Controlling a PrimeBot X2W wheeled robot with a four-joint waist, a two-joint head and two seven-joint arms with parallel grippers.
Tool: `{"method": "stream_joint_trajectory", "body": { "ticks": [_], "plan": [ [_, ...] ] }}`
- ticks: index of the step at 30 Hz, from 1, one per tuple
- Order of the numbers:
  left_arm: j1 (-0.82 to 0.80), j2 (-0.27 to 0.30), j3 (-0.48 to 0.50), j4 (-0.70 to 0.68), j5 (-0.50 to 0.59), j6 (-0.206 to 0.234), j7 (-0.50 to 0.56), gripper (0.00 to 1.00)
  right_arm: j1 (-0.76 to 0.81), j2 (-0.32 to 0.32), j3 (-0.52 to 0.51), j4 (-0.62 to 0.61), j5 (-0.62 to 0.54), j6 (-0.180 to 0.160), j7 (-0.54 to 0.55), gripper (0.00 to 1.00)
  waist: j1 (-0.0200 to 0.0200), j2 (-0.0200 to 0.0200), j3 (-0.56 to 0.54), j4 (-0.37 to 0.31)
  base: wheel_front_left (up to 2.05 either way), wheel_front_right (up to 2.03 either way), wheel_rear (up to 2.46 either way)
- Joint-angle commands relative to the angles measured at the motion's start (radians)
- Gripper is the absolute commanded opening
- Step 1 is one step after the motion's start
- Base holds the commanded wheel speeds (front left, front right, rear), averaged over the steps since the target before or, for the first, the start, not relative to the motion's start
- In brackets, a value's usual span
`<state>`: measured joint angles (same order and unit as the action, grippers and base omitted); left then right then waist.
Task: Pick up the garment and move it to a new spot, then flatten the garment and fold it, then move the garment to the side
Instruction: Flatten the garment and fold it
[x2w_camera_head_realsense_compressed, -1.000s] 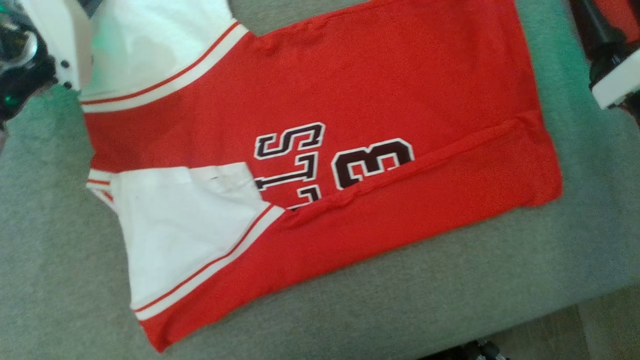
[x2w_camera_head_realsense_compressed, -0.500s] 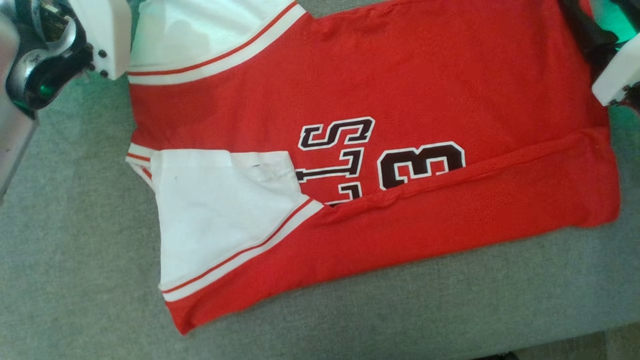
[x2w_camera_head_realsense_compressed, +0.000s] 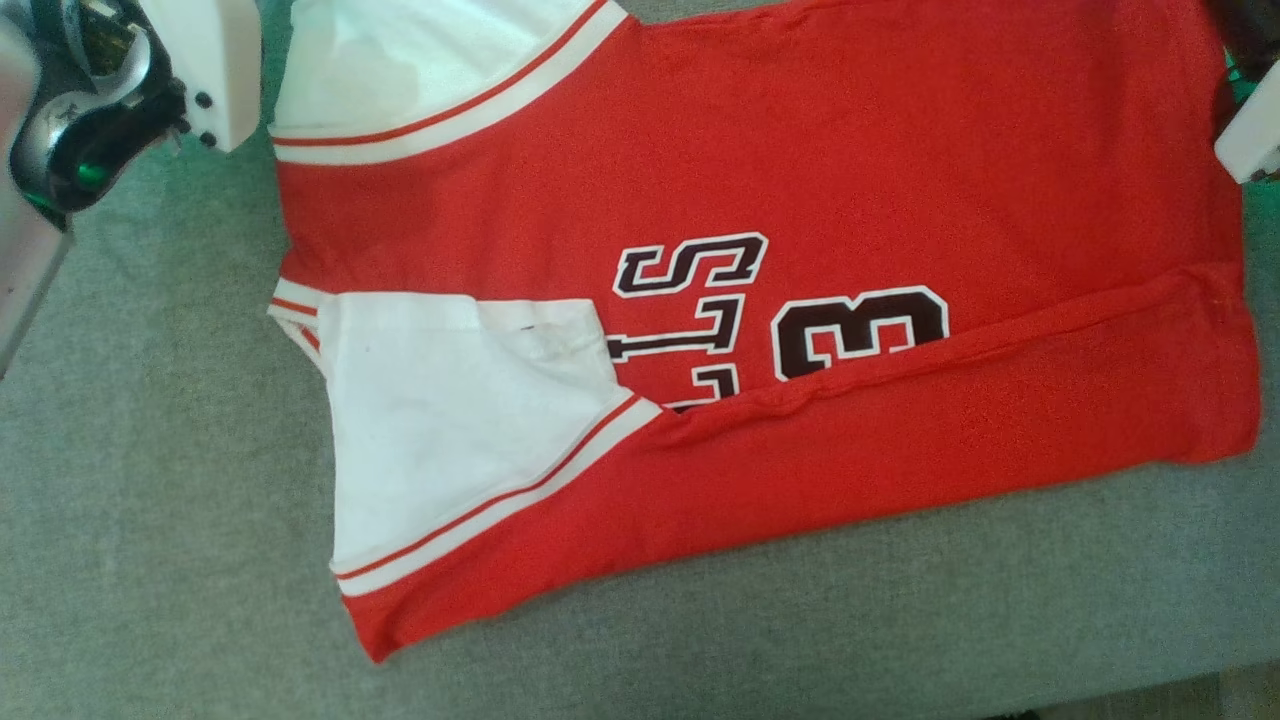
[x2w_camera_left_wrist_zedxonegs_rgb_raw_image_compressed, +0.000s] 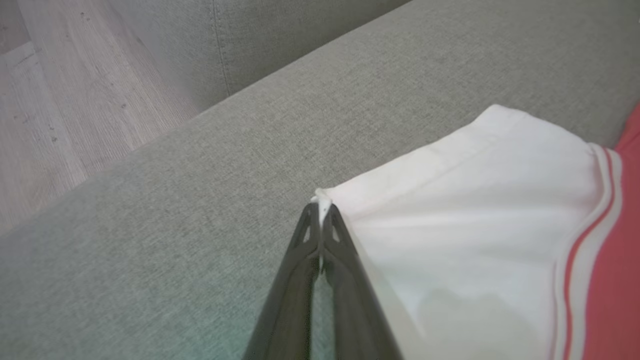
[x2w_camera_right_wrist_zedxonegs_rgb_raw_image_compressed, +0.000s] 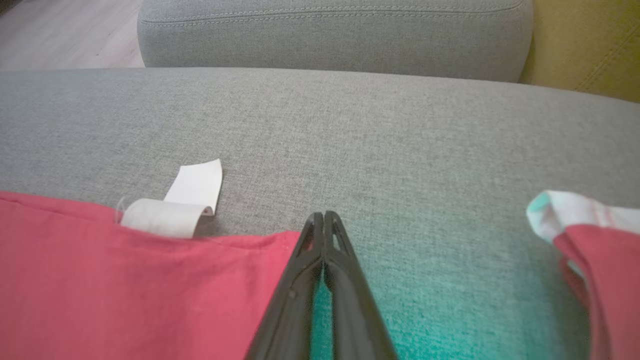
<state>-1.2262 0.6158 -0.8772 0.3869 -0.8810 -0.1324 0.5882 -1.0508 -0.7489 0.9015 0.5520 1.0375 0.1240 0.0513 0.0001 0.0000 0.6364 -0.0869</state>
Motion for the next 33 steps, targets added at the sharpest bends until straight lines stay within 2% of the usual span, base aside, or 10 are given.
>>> {"method": "stream_joint_trajectory", "body": {
  "ticks": [1, 13, 14, 15, 16, 20, 22, 24, 26, 33],
  "plan": [
    [-0.055, 0.051, 0.038, -0.015, -0.004, 0.002, -0.006, 0.00, 0.006, -0.046, 0.002, -0.012, 0.012, 0.007, -0.010, 0.00, -0.0001, 0.0000, -0.001, 0.001, 0.00, 0.00, 0.00],
    [-0.080, 0.060, -0.010, 0.004, -0.034, 0.002, -0.079, 0.00, -0.015, -0.084, 0.066, -0.025, 0.130, 0.007, -0.007, 0.00, -0.0001, 0.0000, -0.016, 0.008, 0.00, 0.00, 0.00],
    [-0.081, 0.060, -0.016, 0.005, -0.039, 0.002, -0.081, 0.00, -0.013, -0.085, 0.075, -0.025, 0.141, 0.007, 0.009, 0.33, -0.0001, 0.0000, -0.017, 0.008, 0.00, 0.00, 0.00],
    [-0.082, 0.060, -0.020, 0.007, -0.044, 0.002, -0.083, 0.00, -0.011, -0.087, 0.082, -0.024, 0.151, 0.007, 0.024, 0.95, -0.0001, 0.0000, -0.019, 0.008, 0.00, 0.00, 0.00],
    [-0.084, 0.061, -0.025, 0.009, -0.048, 0.002, -0.084, 0.00, -0.011, -0.088, 0.092, -0.026, 0.156, 0.007, 0.038, 1.00, -0.0001, 0.0000, -0.019, 0.008, 0.00, 0.00, 0.00],
    [-0.093, 0.061, -0.044, 0.015, -0.063, 0.002, -0.090, 0.00, -0.018, -0.094, 0.118, -0.031, 0.167, 0.007, 0.054, 0.95, -0.0001, 0.0000, -0.021, 0.009, 0.00, 0.00, 0.00],
    [-0.099, 0.061, -0.054, 0.017, -0.068, 0.002, -0.093, 0.00, -0.022, -0.095, 0.131, -0.029, 0.168, 0.007, 0.059, 0.49, -0.0001, 0.0000, -0.021, 0.011, 0.00, 0.00, 0.00],
    [-0.102, 0.061, -0.058, 0.018, -0.071, 0.002, -0.095, 0.00, -0.025, -0.095, 0.136, -0.027, 0.169, 0.007, 0.060, 0.45, -0.0001, 0.0000, -0.021, 0.012, 0.00, 0.00, 0.00],
    [-0.108, 0.061, -0.067, 0.020, -0.077, 0.002, -0.098, 0.00, -0.030, -0.095, 0.148, -0.025, 0.171, 0.007, 0.061, 0.04, -0.0001, 0.0000, -0.020, 0.016, 0.00, 0.00, 0.00],
    [-0.132, 0.072, -0.099, 0.023, -0.074, 0.002, -0.163, 0.00, -0.069, -0.101, 0.176, -0.027, 0.163, 0.007, -0.012, 0.00, -0.0001, 0.0000, -0.024, 0.024, 0.00, 0.00, 0.00]
  ]
}}
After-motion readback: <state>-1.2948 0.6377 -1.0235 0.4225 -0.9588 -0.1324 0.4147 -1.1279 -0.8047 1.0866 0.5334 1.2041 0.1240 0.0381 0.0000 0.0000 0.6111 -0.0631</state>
